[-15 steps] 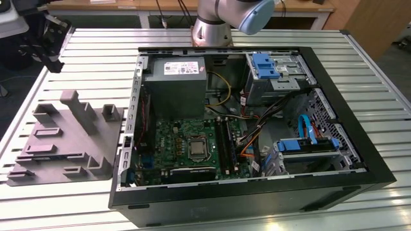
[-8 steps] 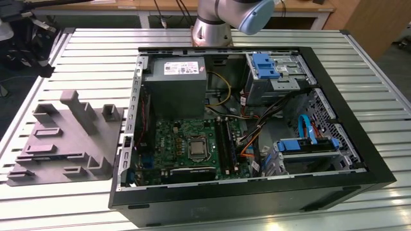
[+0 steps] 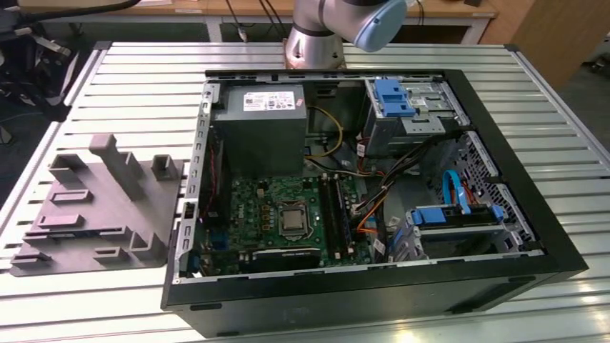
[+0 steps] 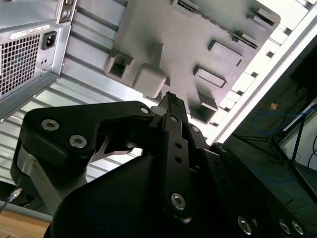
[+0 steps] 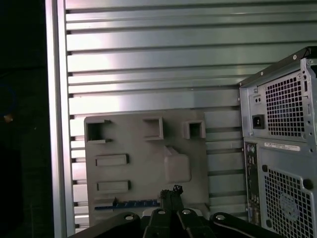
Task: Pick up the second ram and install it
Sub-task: 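Reach for the second ram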
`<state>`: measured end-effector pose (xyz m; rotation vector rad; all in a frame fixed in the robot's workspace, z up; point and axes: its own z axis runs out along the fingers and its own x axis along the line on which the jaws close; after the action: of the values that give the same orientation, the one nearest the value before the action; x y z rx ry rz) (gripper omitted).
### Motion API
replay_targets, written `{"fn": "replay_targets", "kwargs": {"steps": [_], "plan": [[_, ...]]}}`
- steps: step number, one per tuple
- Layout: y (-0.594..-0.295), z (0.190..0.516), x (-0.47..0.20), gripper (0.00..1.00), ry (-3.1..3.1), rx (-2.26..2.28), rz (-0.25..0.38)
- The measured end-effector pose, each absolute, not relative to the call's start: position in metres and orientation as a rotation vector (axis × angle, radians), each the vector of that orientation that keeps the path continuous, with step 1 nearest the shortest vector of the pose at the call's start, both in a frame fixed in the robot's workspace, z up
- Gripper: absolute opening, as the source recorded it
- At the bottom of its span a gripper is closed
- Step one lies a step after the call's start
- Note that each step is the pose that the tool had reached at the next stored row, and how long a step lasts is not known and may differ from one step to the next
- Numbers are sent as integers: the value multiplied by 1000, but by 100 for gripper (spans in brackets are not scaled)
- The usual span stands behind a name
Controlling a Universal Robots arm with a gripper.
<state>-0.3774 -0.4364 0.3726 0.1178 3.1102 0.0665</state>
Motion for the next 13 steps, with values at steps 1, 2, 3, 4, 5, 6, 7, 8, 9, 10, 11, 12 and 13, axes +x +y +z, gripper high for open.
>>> {"fn": "replay_targets", "kwargs": {"steps": [1,2,3,4,5,6,7,8,9,10,11,12,13], "plan": [[-437,372,-379,11,3110,118,66],[-438,371,-380,11,3110,118,66],[-439,370,-382,11,3110,118,66],[-440,369,-383,11,3110,118,66],[-442,368,-384,11,3111,118,66],[-443,367,-386,11,3111,118,66],[-445,365,-387,11,3111,118,66],[-446,364,-388,11,3111,118,66],[-448,363,-388,11,3111,118,66],[-450,362,-389,11,3112,118,66],[-452,361,-389,11,3112,118,66],[-455,360,-390,11,3113,118,66],[-457,358,-390,11,3113,118,66]]}}
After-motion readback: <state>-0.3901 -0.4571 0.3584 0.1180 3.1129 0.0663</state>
